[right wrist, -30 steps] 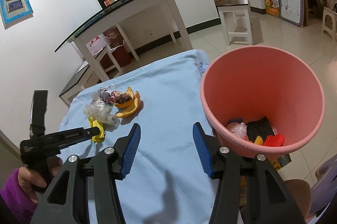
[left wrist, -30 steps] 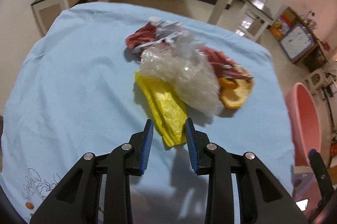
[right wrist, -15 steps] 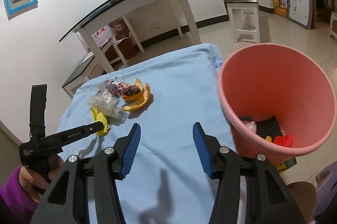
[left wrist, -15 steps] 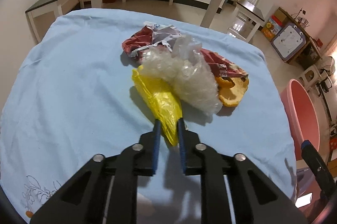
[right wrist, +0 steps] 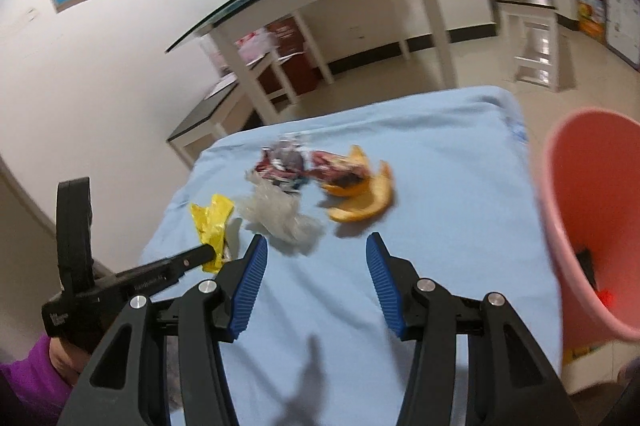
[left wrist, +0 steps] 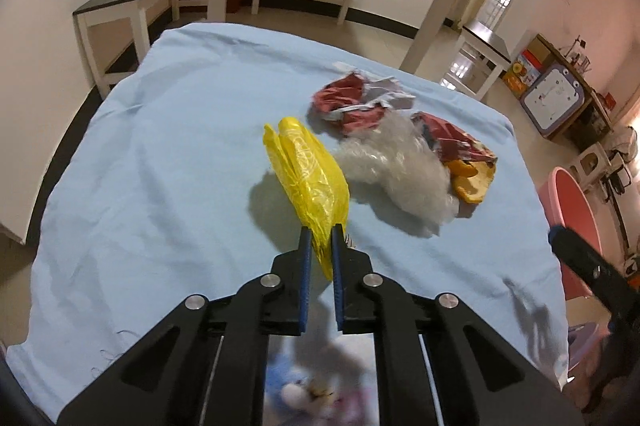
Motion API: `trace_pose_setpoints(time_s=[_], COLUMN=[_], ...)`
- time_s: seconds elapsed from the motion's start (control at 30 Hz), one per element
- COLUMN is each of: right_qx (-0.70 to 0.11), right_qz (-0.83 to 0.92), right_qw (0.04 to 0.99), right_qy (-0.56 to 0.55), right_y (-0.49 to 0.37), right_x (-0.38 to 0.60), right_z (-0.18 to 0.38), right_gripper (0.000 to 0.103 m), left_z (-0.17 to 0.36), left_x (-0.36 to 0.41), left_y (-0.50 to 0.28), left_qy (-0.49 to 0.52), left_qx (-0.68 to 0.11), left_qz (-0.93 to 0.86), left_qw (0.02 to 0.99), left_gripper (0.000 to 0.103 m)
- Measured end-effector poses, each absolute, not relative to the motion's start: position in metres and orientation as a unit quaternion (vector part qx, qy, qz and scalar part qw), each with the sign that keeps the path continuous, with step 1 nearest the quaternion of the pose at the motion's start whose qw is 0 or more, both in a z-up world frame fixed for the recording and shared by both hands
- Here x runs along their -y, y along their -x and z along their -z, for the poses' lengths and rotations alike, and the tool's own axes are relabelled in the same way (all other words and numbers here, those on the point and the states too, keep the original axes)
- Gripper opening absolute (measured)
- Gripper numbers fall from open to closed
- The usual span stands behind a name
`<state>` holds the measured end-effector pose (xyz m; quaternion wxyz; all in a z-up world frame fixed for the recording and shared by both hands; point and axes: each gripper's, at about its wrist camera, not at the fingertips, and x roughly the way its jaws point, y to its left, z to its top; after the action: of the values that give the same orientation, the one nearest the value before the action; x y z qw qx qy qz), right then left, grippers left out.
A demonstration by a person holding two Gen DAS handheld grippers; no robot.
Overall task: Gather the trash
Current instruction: 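Grasp the clear bubble wrap with the right tool while the left tool holds the yellow bag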
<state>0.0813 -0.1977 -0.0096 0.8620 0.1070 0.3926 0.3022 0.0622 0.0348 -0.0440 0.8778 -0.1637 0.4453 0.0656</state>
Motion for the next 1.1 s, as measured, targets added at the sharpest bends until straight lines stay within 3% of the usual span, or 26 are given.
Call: trace_pose_setpoints(time_s=[0.27,0.43,0.6,0.67,0.7,0.8,1.1], right_qx=[-0.394,-0.401,-0.418,-0.426,-0.429,-0.435,-0.429], right_qz=[-0.341,-0.351,-0.346,-0.349,-0.352,-0.353,-0.351], right_qw=[0.853,0.846,0.837,0.831,0.829,0.825,0.832], right_qy=[-0.031,0.032,0.075,0.074,0.074,0.072,0.016], right_y=[-0.100,-0.115,-0.128,-0.129,-0.130,-0.125,-0.090], right_x=[0.140,0.109,0.090,0.088,0.088,0.090,0.122], right_z=[0.011,0.024,0.045,0.050,0.051,0.053,0.033], right_gripper=[0.051,0.062,0.063,0.053,0.040,0.030,0.026], left_z=[0.045,0.048,0.051,0.051,0.050,0.049,0.037], left_x=[-0.058,-0.067,-0.072,-0.073,-0.073,-0.072,-0.057], left_y=[-0.051,-0.049,-0.049,-0.049,-0.049,-0.050,-0.044], left_qy=[0.183,0.194,0.200,0.200,0.199,0.198,0.182], left_qx=[-0.439,-0.438,-0.443,-0.443,-0.442,-0.441,-0.432], left_qz=[-0.064,-0.061,-0.058,-0.058,-0.058,-0.058,-0.043], left_qw=[0.877,0.875,0.872,0.872,0.873,0.874,0.882], left_gripper=[0.009,0.009,0.009,0.009,0.009,0.009,0.009])
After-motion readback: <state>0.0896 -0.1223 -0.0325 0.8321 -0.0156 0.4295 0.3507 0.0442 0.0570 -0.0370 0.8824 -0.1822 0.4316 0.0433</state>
